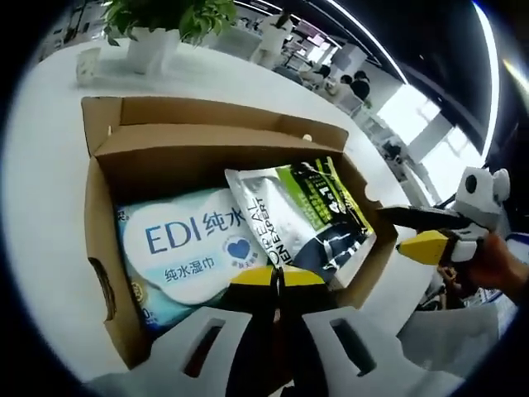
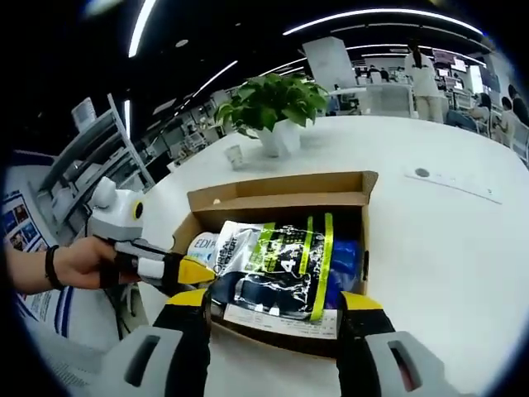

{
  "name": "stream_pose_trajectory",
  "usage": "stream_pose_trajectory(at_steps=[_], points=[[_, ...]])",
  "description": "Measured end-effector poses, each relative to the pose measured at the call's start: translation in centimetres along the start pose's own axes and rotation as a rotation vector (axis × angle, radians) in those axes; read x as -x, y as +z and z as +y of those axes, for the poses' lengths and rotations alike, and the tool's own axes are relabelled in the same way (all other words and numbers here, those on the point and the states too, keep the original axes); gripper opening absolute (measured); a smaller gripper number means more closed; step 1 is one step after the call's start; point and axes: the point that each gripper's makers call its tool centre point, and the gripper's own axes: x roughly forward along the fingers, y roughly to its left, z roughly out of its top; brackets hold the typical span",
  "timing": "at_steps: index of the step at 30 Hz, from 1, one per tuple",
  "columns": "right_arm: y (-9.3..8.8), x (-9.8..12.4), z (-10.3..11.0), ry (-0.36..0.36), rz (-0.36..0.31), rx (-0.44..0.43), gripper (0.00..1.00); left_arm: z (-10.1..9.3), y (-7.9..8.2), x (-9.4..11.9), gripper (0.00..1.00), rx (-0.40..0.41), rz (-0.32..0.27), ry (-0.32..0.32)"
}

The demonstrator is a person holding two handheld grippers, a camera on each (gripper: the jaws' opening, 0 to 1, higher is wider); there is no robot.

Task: Operate the shoe box by opening the lid, removing the specified soft item, and placing it in the target area until the item is outside and the box remains undamaged.

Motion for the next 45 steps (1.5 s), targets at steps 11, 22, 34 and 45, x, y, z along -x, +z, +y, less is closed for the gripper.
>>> stream_pose_trajectory(at_steps=[11, 22, 34, 45], points=[[-0.1, -1.4, 0.1, 0.0, 0.041, 0.017, 0.59, 0.0, -0.1, 0.0, 0.0, -0.006, 0.006, -0.009], [-0.7, -2.6, 0.1, -0.016, 0.089, 0.043, 0.59, 0.2, -0.3, 0.3, 0.0, -0.01, 0.007, -0.009], [-1.5, -3.0, -0.4, -0.044, 0.166, 0.073, 0.55, 0.2, -0.3, 0.4, 0.0, -0.007, 0.003, -0.011], [-0.8, -3.7, -0.9, -0.031, 0.185, 0.036, 0.53, 0.2, -0.3, 0.4, 0.0, 0.008, 0.002, -0.013]])
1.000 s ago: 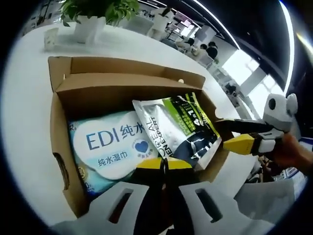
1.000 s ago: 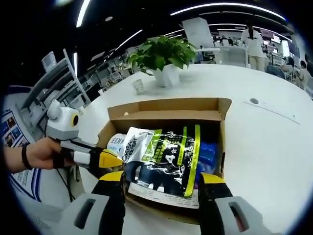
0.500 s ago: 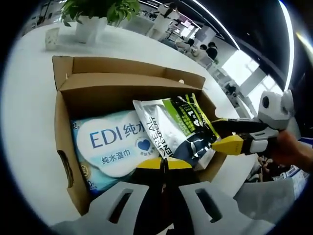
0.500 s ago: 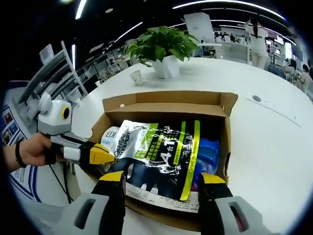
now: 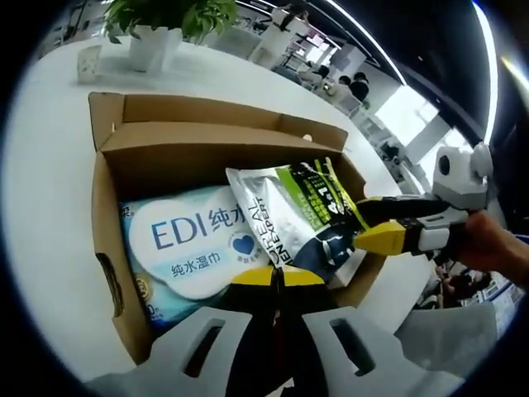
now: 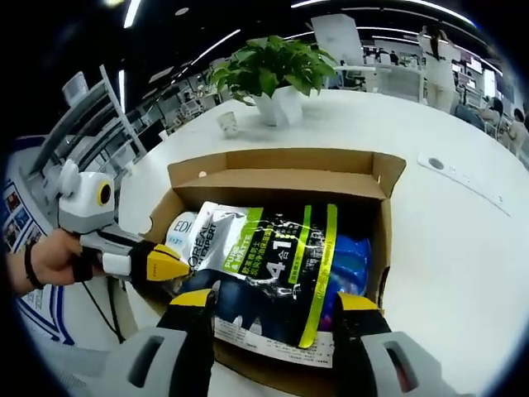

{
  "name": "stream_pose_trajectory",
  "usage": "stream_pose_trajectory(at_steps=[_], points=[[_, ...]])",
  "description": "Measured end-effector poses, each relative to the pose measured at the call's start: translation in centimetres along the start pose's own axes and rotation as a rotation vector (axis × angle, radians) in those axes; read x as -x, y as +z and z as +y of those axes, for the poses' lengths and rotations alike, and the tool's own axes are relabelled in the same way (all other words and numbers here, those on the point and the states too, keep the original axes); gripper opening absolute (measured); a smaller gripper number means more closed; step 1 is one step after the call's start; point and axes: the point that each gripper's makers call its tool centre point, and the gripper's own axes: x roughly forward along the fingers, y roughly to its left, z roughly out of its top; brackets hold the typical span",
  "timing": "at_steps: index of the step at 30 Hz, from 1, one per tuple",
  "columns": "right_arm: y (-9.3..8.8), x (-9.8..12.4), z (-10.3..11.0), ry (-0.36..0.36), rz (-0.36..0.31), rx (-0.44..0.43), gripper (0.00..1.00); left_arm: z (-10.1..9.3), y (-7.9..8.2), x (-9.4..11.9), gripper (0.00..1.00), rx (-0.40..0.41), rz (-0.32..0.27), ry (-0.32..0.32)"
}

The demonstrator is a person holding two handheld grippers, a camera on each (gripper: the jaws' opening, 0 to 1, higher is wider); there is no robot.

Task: Operate the shoe box by opening the lid, removing the specified soft item, and placing it in the target area until the item is outside and the box remains undamaged.

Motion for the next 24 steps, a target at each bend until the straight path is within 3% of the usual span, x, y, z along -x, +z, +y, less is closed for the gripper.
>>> stream_pose_trajectory(at_steps=[8, 13, 18, 24], points=[[-0.2, -0.5, 0.1, 0.034, 0.013, -0.051, 0.45, 0.0, 0.0, 0.0, 0.0, 0.01, -0.002, -0.001], [0.0, 0.1, -0.7, 0.023, -0.021, -0.092, 0.28, -0.1, 0.0, 0.1, 0.0, 0.004, -0.003, 0.007], [0.0, 0.4, -0.6, 0.007, -0.043, -0.048, 0.12, -0.2, 0.1, 0.2, 0.0, -0.004, -0.004, 0.014], [0.2, 0.8, -1.0, -0.007, -0.08, -0.085, 0.02, -0.2, 0.2, 0.4, 0.0, -0.004, -0.005, 0.016]])
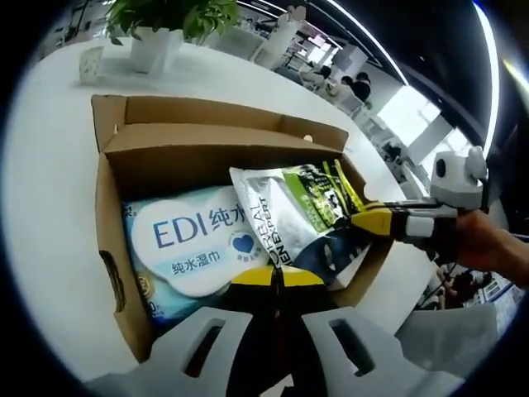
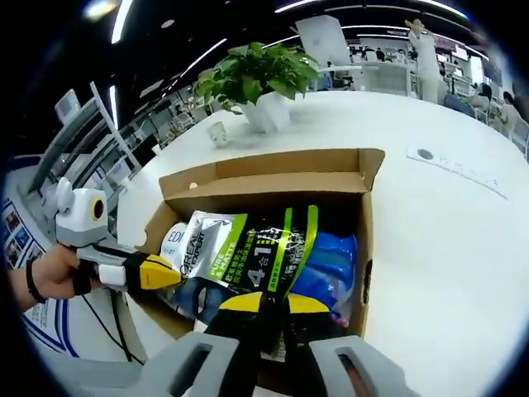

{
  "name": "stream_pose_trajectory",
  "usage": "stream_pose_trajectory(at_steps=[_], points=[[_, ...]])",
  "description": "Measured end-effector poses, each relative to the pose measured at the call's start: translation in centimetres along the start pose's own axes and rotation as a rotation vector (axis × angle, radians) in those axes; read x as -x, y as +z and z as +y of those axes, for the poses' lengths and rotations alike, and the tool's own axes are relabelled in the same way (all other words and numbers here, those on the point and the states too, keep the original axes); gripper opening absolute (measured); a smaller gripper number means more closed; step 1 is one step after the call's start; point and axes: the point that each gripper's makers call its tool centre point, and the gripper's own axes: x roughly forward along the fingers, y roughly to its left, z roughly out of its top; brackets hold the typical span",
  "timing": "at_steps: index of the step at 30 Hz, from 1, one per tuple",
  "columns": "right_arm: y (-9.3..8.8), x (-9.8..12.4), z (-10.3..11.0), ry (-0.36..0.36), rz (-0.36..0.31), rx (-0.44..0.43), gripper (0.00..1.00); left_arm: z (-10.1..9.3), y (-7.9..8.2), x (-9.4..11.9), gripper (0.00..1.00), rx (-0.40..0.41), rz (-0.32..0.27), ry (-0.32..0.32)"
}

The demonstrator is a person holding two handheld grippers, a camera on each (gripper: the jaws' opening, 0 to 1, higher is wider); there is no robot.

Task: Operate the shoe box by opening the lid, removing the specified soft item, and placing it in the target area until the item is outside and the box remains undamaged.

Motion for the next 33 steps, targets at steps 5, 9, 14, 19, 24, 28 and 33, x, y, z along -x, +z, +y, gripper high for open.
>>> stream_pose_trajectory(at_steps=[5, 9, 14, 19, 24, 28, 33], points=[[0.3, 0.4, 0.3, 0.0, -0.025, 0.006, 0.0, -0.2, 0.2, 0.3, 0.0, -0.007, -0.009, 0.006], [0.7, 0.9, 0.4, 0.007, -0.045, 0.004, 0.0, -0.4, 0.4, 0.6, 0.0, -0.003, -0.018, 0.006], [1.1, 1.5, 0.5, 0.014, -0.063, 0.005, 0.0, -0.9, 0.9, 1.1, 0.0, -0.011, -0.03, 0.006], [1.4, 2.3, 0.4, 0.008, -0.083, -0.002, 0.0, -1.7, 1.6, 1.4, 0.0, -0.026, -0.045, 0.0], [1.5, 2.9, 0.1, 0.009, -0.096, -0.011, 0.0, -2.4, 2.0, 1.5, 0.0, -0.042, -0.05, -0.004], [1.4, 3.4, -0.1, 0.006, -0.106, -0.019, 0.0, -2.9, 2.2, 1.3, 0.0, -0.051, -0.05, -0.009], [1.4, 4.2, -0.6, 0.004, -0.116, -0.026, 0.0, -3.7, 2.4, 1.1, 0.0, -0.062, -0.053, -0.018]])
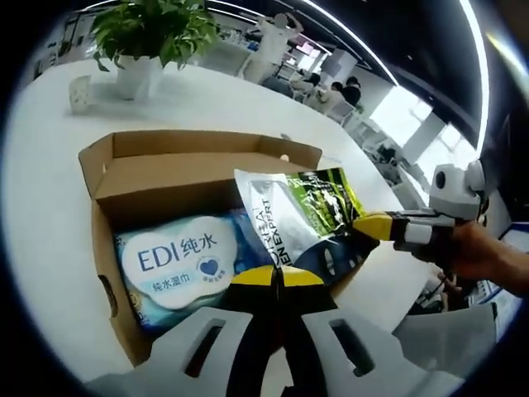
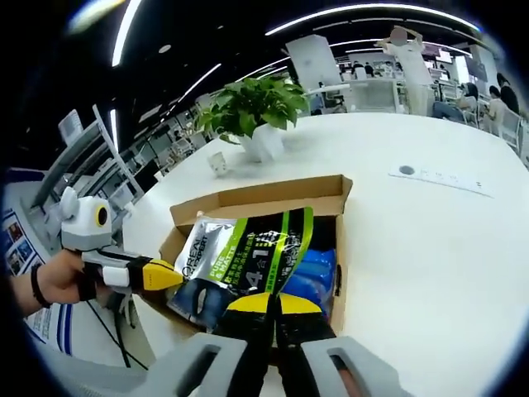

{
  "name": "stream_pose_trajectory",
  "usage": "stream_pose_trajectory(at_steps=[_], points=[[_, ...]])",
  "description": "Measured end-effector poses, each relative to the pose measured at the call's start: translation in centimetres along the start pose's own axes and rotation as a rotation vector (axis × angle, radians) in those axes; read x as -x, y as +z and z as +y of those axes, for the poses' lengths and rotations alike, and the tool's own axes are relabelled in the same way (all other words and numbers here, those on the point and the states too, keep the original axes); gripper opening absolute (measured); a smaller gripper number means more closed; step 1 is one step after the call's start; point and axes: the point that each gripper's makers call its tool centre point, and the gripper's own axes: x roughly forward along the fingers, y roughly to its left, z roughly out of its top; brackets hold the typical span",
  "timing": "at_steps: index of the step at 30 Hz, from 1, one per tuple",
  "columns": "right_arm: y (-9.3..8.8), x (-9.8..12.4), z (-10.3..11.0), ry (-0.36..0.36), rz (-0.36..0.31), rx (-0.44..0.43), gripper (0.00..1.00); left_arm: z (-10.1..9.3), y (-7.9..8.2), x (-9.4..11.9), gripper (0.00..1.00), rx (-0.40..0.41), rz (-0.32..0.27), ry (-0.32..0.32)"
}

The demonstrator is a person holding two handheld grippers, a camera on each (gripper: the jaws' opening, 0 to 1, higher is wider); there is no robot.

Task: Operate the shoe box by opening the lid, removing the specified soft item, and placing it in the target area until the item is outside and the box remains undamaged.

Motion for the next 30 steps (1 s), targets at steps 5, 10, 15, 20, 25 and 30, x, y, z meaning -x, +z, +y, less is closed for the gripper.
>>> stream_pose_trajectory(at_steps=[5, 10, 15, 20, 25, 30], points=[[0.4, 0.9, -0.5, -0.004, -0.015, -0.005, 0.0, -0.8, 0.3, -0.3, 0.0, -0.011, -0.002, -0.01], [0.6, 1.7, -1.1, -0.01, -0.028, -0.011, 0.0, -1.9, 0.7, -0.5, 0.0, -0.026, -0.005, -0.021], [0.9, 2.8, -1.8, -0.01, -0.044, -0.021, 0.0, -3.1, 1.3, -0.7, 0.0, -0.044, -0.007, -0.034], [0.9, 3.9, -2.7, -0.015, -0.06, -0.027, 0.0, -4.4, 1.6, -1.2, 0.0, -0.066, -0.001, -0.049], [0.8, 4.9, -3.5, -0.027, -0.071, -0.041, 0.0, -5.7, 1.7, -1.9, 0.0, -0.089, 0.008, -0.063], [0.4, 5.9, -4.8, -0.043, -0.082, -0.065, 0.0, -6.9, 1.7, -2.5, 0.0, -0.103, 0.014, -0.074]])
